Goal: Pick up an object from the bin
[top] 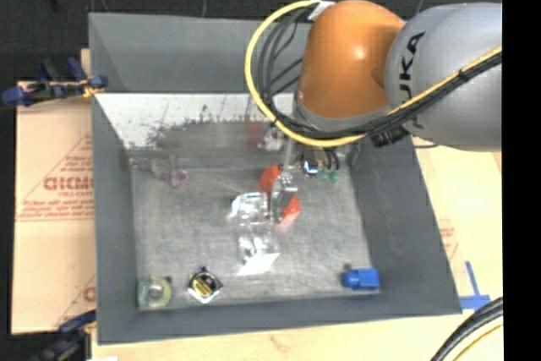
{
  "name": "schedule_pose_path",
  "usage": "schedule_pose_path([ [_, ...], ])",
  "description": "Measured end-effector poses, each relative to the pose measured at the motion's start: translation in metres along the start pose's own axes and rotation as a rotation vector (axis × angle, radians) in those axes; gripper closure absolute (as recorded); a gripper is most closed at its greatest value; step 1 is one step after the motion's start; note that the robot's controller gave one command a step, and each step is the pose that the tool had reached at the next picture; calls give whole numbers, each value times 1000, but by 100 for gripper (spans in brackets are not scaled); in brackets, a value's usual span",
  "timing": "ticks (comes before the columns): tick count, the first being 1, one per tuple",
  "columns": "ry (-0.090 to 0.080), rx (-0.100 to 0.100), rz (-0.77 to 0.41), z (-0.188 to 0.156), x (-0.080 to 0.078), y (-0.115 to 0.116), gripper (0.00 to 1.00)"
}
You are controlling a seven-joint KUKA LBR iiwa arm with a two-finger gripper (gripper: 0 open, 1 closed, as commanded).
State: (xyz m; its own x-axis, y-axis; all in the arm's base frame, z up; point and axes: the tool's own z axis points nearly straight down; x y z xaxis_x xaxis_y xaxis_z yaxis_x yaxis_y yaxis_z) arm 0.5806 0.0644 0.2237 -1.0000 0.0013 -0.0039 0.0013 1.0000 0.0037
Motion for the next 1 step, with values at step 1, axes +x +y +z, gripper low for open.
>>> schedule_pose_path([
  [1, -13, -1, -29, 110, 24, -21, 0],
])
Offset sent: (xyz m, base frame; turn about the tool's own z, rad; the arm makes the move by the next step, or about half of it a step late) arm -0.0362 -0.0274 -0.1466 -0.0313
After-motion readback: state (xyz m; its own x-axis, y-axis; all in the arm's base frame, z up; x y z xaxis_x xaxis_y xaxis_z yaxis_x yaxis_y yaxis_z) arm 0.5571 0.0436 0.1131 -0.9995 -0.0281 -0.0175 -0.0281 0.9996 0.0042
